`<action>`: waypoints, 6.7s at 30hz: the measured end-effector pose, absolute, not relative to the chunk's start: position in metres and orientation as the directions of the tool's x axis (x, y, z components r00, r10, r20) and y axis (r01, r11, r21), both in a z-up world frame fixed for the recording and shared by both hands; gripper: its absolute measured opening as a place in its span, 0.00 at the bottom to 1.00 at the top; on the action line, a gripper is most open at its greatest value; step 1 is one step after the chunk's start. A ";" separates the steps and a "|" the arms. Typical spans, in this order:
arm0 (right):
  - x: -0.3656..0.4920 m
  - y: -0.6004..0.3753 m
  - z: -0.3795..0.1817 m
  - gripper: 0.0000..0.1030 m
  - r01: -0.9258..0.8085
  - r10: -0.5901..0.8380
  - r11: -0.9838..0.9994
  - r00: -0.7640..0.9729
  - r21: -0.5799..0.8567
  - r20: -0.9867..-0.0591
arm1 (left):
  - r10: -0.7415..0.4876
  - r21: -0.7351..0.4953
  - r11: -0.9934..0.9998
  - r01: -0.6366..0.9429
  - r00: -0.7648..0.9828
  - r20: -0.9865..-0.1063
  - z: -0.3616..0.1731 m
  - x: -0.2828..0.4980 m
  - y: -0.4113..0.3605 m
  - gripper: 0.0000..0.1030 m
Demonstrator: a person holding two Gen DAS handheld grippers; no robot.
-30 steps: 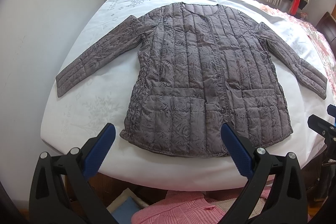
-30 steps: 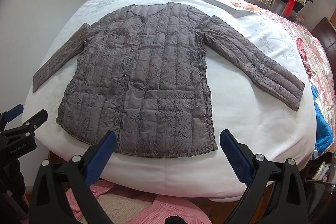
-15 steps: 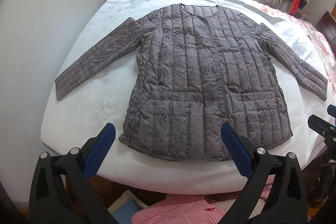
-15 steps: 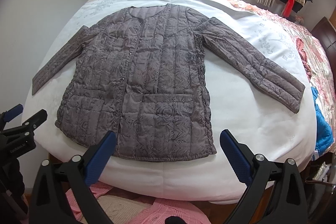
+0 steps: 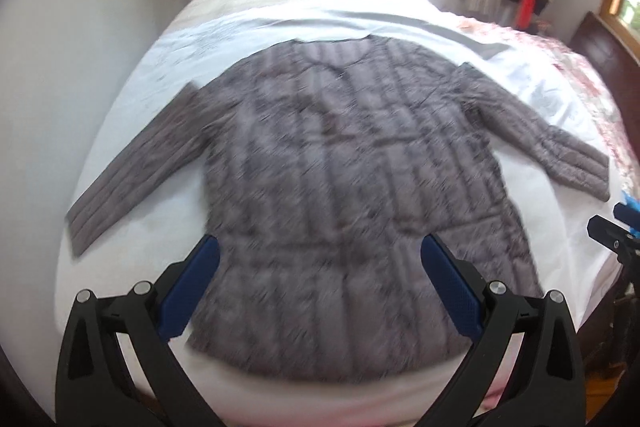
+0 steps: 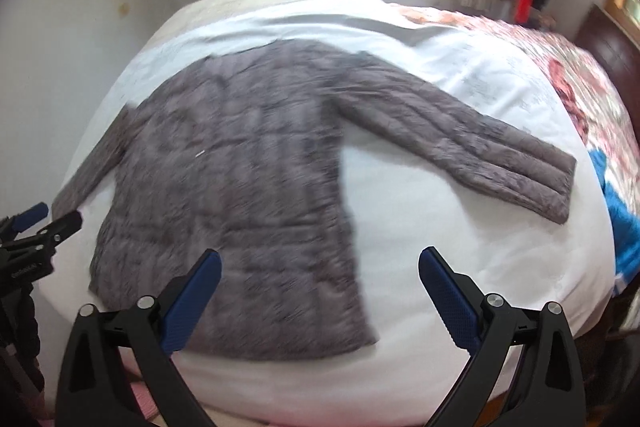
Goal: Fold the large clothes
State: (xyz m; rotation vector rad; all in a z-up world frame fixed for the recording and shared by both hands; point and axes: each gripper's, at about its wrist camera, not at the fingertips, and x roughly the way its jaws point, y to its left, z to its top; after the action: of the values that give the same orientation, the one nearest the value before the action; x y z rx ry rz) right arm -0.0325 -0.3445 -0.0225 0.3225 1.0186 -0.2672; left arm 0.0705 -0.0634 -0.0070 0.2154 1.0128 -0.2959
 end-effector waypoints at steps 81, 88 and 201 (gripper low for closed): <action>0.198 -0.437 -0.093 0.31 0.179 0.461 0.759 0.531 0.626 -0.711 | -0.521 -0.418 0.755 0.505 0.073 -0.851 -0.124 0.298 -0.227 0.68; 0.135 -0.494 -0.083 0.31 0.325 0.252 0.807 0.566 0.493 -0.785 | -0.497 -0.455 0.735 0.503 -0.057 -0.866 -0.166 0.284 -0.276 0.42; 0.189 -0.301 -0.114 0.50 0.133 0.214 0.952 0.359 0.277 -0.908 | 0.078 -0.016 0.969 -0.248 0.366 -0.927 -0.106 0.229 0.219 0.53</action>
State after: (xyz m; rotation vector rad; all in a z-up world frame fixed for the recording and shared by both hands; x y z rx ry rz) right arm 0.1892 -0.3015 -0.1142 0.3275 1.2086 0.0536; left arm 0.2294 0.2190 -0.1057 -0.1628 1.1785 0.2105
